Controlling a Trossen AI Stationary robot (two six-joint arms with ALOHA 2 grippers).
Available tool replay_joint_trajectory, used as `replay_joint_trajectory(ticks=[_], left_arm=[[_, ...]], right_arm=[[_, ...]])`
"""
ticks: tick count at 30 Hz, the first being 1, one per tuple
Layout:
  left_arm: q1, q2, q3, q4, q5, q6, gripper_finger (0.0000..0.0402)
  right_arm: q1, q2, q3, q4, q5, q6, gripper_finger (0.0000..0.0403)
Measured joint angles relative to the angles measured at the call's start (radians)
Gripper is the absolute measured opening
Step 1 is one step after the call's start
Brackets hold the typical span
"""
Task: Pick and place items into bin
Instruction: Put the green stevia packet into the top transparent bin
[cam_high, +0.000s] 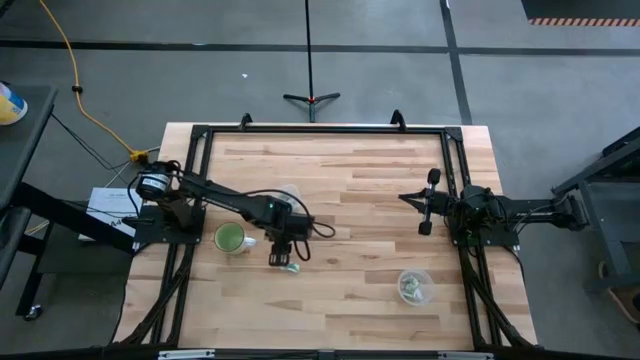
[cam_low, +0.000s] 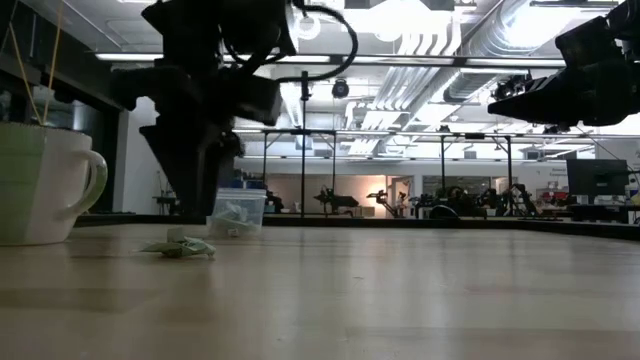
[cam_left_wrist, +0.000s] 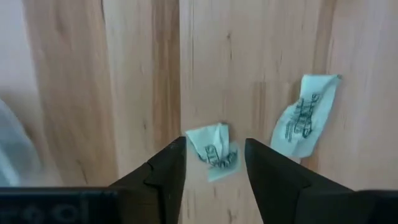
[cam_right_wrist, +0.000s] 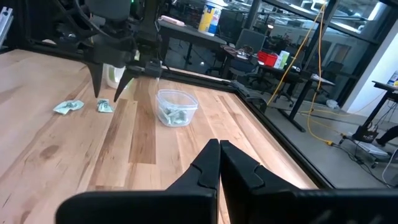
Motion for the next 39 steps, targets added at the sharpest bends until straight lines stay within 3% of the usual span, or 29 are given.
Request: replay_joint_trajectory(ticks=[5, 14, 21, 26, 35, 39], left_arm=[[0.0, 0.0, -0.016, -0.001, 0.038, -0.056, 0.0226], [0.0, 0.058, -0.017, 0.031, 0.036, -0.077, 0.0313], [0.0, 0.112, -0.012, 0.016, 0.029, -0.069, 0.0326], [0.0, 0.113, -0.012, 0.008, 0.033, -0.068, 0.0279], [0.002, 0.116, -0.011, -0.006, -0.015, -0.035, 0.0126], [0.023, 0.125, 0.046, -0.177, 0.025, -0.061, 0.0058]], right_arm=[[0.0, 0.0, 0.0, 0.0, 0.0, -0.002, 0.0001], [0.0, 0.0, 0.0, 0.0, 0.0, -0.003, 0.0001], [0.0, 0.01, 0.0, 0.0, 0.002, -0.003, 0.0006], [0.0, 0.013, 0.0, 0.0, 0.001, -0.003, 0.0003], [0.0, 0.013, 0.0, 0.0, 0.001, -0.003, 0.0004], [0.0, 0.013, 0.0, 0.0, 0.001, -0.003, 0.0001]])
